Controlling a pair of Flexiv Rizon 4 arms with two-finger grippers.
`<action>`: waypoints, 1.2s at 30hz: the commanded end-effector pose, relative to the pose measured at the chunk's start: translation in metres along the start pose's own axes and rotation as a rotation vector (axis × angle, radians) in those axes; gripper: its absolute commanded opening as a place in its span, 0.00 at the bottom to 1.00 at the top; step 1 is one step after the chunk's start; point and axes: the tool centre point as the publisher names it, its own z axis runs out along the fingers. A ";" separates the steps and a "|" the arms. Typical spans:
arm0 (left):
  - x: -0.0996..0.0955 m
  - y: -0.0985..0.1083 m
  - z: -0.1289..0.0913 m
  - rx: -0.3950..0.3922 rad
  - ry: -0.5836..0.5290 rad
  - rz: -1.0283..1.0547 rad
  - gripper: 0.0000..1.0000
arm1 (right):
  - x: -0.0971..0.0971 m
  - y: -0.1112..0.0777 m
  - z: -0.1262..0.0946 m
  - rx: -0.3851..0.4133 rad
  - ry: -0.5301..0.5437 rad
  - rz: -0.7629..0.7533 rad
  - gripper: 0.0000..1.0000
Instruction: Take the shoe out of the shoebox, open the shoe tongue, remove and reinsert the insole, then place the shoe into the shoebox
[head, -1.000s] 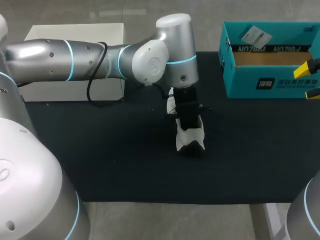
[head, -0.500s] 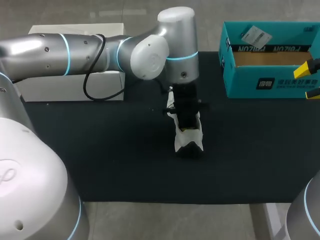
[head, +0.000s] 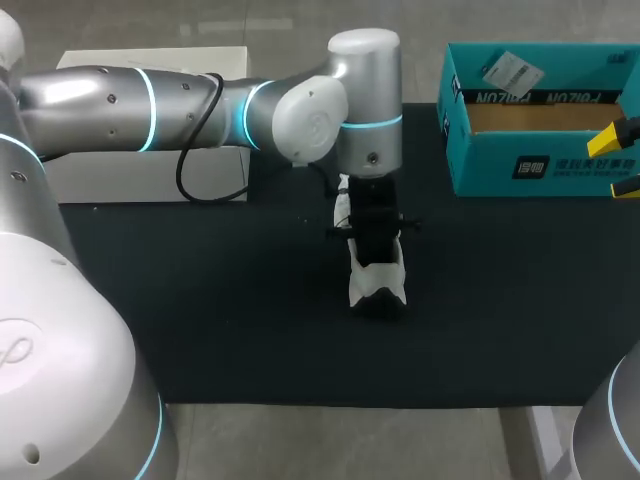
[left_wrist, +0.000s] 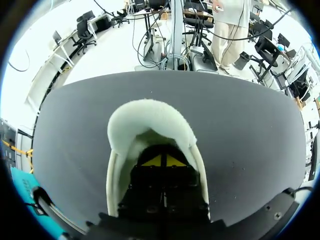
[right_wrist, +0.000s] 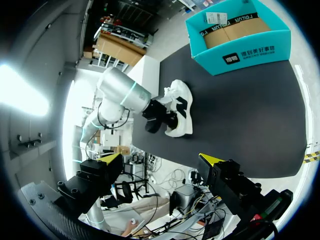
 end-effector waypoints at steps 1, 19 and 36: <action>0.000 0.000 -0.003 -0.027 -0.029 0.002 0.00 | 0.000 0.000 0.000 0.000 -0.002 0.001 1.00; -0.003 0.029 -0.020 -0.200 -0.035 -0.038 0.00 | 0.000 0.000 0.000 0.000 -0.002 0.001 1.00; -0.003 0.020 -0.054 -0.238 -0.058 -0.025 0.00 | 0.000 0.000 0.000 0.000 -0.002 0.001 1.00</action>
